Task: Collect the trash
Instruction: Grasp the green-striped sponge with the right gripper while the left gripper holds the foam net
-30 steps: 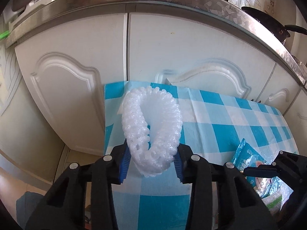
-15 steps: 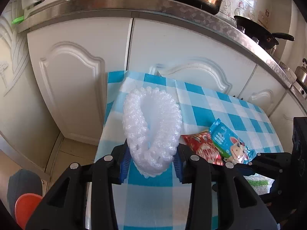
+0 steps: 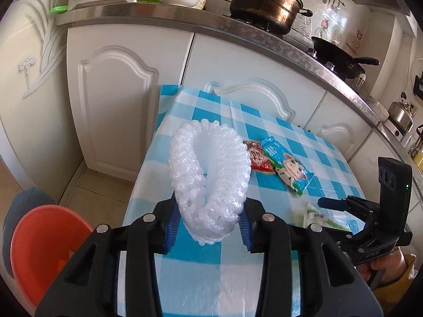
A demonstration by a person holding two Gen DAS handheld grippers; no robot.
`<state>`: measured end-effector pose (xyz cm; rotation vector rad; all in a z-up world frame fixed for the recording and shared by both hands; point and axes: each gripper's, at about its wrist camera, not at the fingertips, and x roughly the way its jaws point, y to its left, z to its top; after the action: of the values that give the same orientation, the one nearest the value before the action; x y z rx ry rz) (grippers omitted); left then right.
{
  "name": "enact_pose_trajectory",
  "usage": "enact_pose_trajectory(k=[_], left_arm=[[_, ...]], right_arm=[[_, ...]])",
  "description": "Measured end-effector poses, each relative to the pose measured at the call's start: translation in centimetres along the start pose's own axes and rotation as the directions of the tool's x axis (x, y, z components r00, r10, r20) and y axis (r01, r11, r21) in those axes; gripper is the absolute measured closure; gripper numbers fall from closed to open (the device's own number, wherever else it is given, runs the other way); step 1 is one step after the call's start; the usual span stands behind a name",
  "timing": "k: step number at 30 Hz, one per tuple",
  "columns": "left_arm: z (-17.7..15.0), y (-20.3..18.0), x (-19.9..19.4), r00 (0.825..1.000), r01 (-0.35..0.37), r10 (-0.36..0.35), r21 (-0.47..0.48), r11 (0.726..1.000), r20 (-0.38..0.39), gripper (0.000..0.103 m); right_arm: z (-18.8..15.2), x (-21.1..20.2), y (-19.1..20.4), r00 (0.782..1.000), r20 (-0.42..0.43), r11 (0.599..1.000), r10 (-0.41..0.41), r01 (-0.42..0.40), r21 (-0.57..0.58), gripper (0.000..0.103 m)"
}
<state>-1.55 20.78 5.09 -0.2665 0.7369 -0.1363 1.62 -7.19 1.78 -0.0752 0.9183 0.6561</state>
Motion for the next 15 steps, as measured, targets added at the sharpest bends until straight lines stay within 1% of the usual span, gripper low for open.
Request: enact_pose_trajectory(k=[3, 5, 6, 8, 11, 13, 15], left_arm=[[-1.5, 0.1, -1.9, 1.000, 0.010, -0.010, -0.009, 1.000, 0.007, 0.063], [-2.4, 0.0, -3.0, 1.000, 0.023, -0.023, -0.015, 1.000, 0.002, 0.063], [-2.9, 0.0, -3.6, 1.000, 0.023, -0.023, -0.014, 1.000, 0.003, 0.063], [-3.9, -0.2, -4.9, 1.000, 0.021, -0.021, -0.008, 1.000, 0.005, 0.063], [-5.2, -0.3, -6.3, 1.000, 0.017, -0.017, 0.003, 1.000, 0.001, 0.063], [-6.1, -0.2, -7.3, 1.000, 0.012, -0.012, 0.005, 1.000, -0.002, 0.063], [-6.8, -0.2, -8.1, 1.000, -0.006, 0.006, 0.010, 1.000, -0.001, 0.063]], right_arm=[[-1.8, -1.2, 0.0, 1.000, -0.024, 1.000, 0.008, -0.008, -0.005, 0.009], [-3.1, -1.6, 0.1, 0.999, -0.036, 0.999, -0.030, 0.029, -0.026, 0.008], [-3.7, -1.7, 0.2, 0.998, -0.050, 0.999, -0.030, 0.028, -0.035, 0.008], [-4.7, -2.1, 0.7, 0.998, -0.051, 0.997, -0.048, 0.045, -0.062, 0.007], [-6.1, -2.3, 2.0, 0.993, -0.047, 0.989, -0.108, 0.102, -0.105, 0.007], [-7.1, -2.3, 3.0, 0.985, -0.036, 0.977, -0.171, 0.164, -0.136, 0.007], [-7.7, -2.7, 3.4, 0.980, -0.014, 0.972, -0.199, 0.195, -0.133, 0.007]])
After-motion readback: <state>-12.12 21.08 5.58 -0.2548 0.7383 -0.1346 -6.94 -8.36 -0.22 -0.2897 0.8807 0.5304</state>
